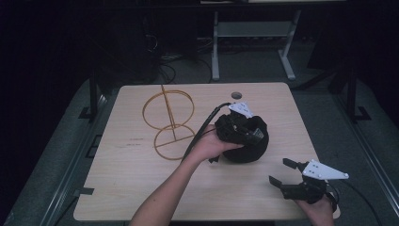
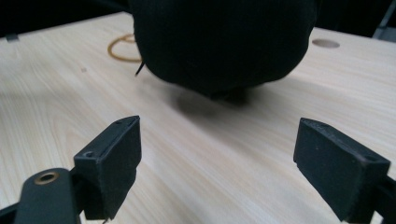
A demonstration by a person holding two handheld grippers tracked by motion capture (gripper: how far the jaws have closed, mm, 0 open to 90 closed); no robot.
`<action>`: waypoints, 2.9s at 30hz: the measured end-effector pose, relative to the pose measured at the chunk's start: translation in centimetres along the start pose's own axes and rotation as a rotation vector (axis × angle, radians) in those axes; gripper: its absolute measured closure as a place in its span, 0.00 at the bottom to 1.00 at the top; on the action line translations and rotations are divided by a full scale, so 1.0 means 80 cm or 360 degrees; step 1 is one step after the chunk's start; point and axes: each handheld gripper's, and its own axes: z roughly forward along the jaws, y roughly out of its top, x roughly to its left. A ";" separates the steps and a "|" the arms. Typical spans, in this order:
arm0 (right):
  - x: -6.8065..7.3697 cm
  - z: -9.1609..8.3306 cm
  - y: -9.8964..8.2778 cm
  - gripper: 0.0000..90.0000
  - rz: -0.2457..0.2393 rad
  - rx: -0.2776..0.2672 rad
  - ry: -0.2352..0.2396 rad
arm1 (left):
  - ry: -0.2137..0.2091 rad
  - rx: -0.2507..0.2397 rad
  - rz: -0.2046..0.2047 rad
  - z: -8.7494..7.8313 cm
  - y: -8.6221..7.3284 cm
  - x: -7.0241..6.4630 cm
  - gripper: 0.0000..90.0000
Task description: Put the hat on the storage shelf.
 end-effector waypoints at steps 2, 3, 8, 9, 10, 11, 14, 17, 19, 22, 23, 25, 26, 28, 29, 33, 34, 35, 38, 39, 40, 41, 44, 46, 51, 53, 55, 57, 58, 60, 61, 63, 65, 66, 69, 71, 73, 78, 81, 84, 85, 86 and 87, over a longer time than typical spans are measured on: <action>0.001 0.000 0.003 0.16 0.0005 -0.0032 -0.0004 | -0.0017 -0.0027 -0.0004 -0.003 0.003 -0.002 0.90; 0.001 -0.001 0.005 0.16 0.0005 -0.0044 -0.0003 | -0.0031 -0.0039 -0.0003 -0.006 0.005 -0.004 0.90; 0.005 -0.003 0.013 0.16 0.0005 -0.0121 0.0002 | -0.0062 -0.0080 0.0008 -0.010 0.013 -0.012 0.90; 0.006 -0.003 0.015 0.17 0.0006 -0.0130 0.0001 | -0.0066 -0.0080 0.0011 -0.011 0.015 -0.013 0.90; 0.007 -0.004 0.016 0.16 0.0003 -0.0142 -0.0005 | -0.0068 -0.0085 0.0018 -0.010 0.017 -0.015 0.90; 0.008 -0.005 0.018 0.17 0.0009 -0.0159 -0.0003 | -0.0073 -0.0088 0.0027 -0.010 0.019 -0.017 0.90; 0.010 -0.006 0.022 0.17 -0.0003 -0.0198 -0.0008 | -0.0114 -0.0092 0.0040 -0.007 0.025 -0.023 0.90; 0.011 -0.005 0.023 0.17 -0.0005 -0.0223 -0.0020 | -0.0153 -0.0088 0.0055 -0.002 0.030 -0.030 0.90; 0.011 -0.005 0.023 0.17 -0.0017 -0.0227 -0.0028 | -0.0172 -0.0081 0.0067 0.003 0.033 -0.035 0.90; 0.011 -0.009 0.023 0.22 -0.0031 -0.0249 -0.0043 | -0.0209 -0.0055 0.0100 0.012 0.039 -0.045 0.90; 0.010 -0.012 0.022 0.29 -0.0025 -0.0266 -0.0038 | -0.0220 -0.0057 0.0098 0.014 0.040 -0.047 0.90; 0.009 -0.013 0.021 0.32 -0.0020 -0.0270 -0.0032 | -0.0240 -0.0046 0.0120 0.018 0.043 -0.052 0.90; 0.006 -0.017 0.018 0.43 -0.0026 -0.0287 -0.0027 | -0.0253 -0.0043 0.0125 0.020 0.044 -0.055 0.90; 0.005 -0.018 0.018 0.47 -0.0027 -0.0294 -0.0016 | -0.0266 -0.0033 0.0137 0.021 0.046 -0.058 0.90; 0.004 -0.019 0.017 0.52 -0.0022 -0.0301 -0.0005 | -0.0274 -0.0024 0.0150 0.022 0.048 -0.059 0.90; 0.003 -0.024 0.017 0.71 -0.0036 -0.0322 0.0020 | -0.0289 -0.0033 0.0161 0.022 0.050 -0.061 0.90; 0.003 -0.024 0.018 0.76 -0.0027 -0.0324 0.0027 | -0.0287 -0.0034 0.0163 0.021 0.050 -0.061 0.90; 0.003 -0.026 0.018 0.80 -0.0025 -0.0322 0.0035 | -0.0287 -0.0035 0.0162 0.021 0.050 -0.060 0.90; 0.004 -0.027 0.019 0.90 -0.0039 -0.0323 0.0053 | -0.0283 -0.0028 0.0163 0.017 0.049 -0.058 0.90; 0.005 -0.028 0.020 0.91 -0.0035 -0.0323 0.0058 | -0.0288 -0.0033 0.0160 0.016 0.049 -0.057 0.90; 0.005 -0.029 0.021 0.92 -0.0027 -0.0312 0.0062 | -0.0293 -0.0040 0.0148 0.015 0.048 -0.056 0.90; 0.006 -0.029 0.022 0.93 -0.0029 -0.0313 0.0067 | -0.0291 -0.0043 0.0149 0.014 0.047 -0.055 0.90; 0.006 -0.030 0.024 0.94 -0.0034 -0.0303 0.0082 | -0.0279 -0.0050 0.0143 0.010 0.044 -0.054 0.90; 0.006 -0.031 0.026 0.94 -0.0028 -0.0285 0.0088 | -0.0277 -0.0050 0.0133 0.008 0.041 -0.052 0.89; 0.006 -0.031 0.029 0.94 -0.0003 -0.0265 0.0105 | -0.0187 -0.0013 0.0151 0.002 0.036 -0.052 0.82; 0.007 -0.032 0.031 0.95 -0.0004 -0.0259 0.0106 | -0.0141 -0.0003 0.0162 -0.001 0.035 -0.054 0.78; 0.007 -0.032 0.033 0.95 -0.0007 -0.0243 0.0108 | -0.0090 0.0012 0.0191 -0.007 0.034 -0.054 0.68; 0.006 -0.032 0.034 0.95 -0.0004 -0.0236 0.0105 | -0.0050 0.0013 0.0204 -0.013 0.032 -0.053 0.67; 0.006 -0.032 0.035 0.95 -0.0001 -0.0227 0.0099 | -0.0032 0.0006 0.0202 -0.018 0.031 -0.053 0.63; 0.004 -0.033 0.036 0.95 0.0012 -0.0228 0.0101 | -0.0017 -0.0007 0.0188 -0.026 0.027 -0.051 0.59; 0.002 -0.034 0.036 0.95 0.0014 -0.0219 0.0096 | 0.0005 -0.0009 0.0190 -0.031 0.025 -0.050 0.56; 0.000 -0.035 0.038 0.95 0.0018 -0.0214 0.0091 | 0.0032 -0.0010 0.0182 -0.040 0.021 -0.049 0.53; -0.002 -0.035 0.042 0.95 0.0034 -0.0199 0.0086 | 0.0057 -0.0019 0.0162 -0.047 0.016 -0.050 0.51; -0.004 -0.036 0.043 0.95 0.0030 -0.0195 0.0089 | 0.0066 -0.0026 0.0166 -0.051 0.013 -0.050 0.50; -0.009 -0.038 0.049 0.95 0.0052 -0.0185 0.0100 | 0.0099 -0.0042 0.0157 -0.063 0.001 -0.051 0.48; -0.013 -0.039 0.054 0.95 0.0056 -0.0160 0.0107 | 0.0125 -0.0019 0.0171 -0.068 -0.006 -0.052 0.48; -0.017 -0.040 0.060 0.95 0.0053 -0.0137 0.0111 | 0.0155 -0.0017 0.0168 -0.073 -0.015 -0.053 0.47; -0.025 -0.043 0.075 0.95 0.0067 -0.0116 0.0122 | 0.0198 -0.0019 0.0160 -0.085 -0.036 -0.052 0.45; -0.030 -0.042 0.083 0.95 0.0059 -0.0094 0.0123 | 0.0236 0.0006 0.0156 -0.087 -0.051 -0.052 0.44; -0.032 -0.041 0.090 0.95 0.0052 -0.0088 0.0128 | 0.0261 0.0005 0.0154 -0.090 -0.064 -0.051 0.43; -0.035 -0.041 0.097 0.95 0.0057 -0.0083 0.0136 | 0.0268 0.0009 0.0157 -0.091 -0.069 -0.051 0.43; -0.035 -0.041 0.097 0.95 0.0057 -0.0083 0.0136 | 0.0273 0.0007 0.0154 -0.092 -0.072 -0.051 0.43; -0.036 -0.041 0.100 0.95 0.0058 -0.0081 0.0141 | 0.0284 0.0007 0.0152 -0.092 -0.078 -0.051 0.42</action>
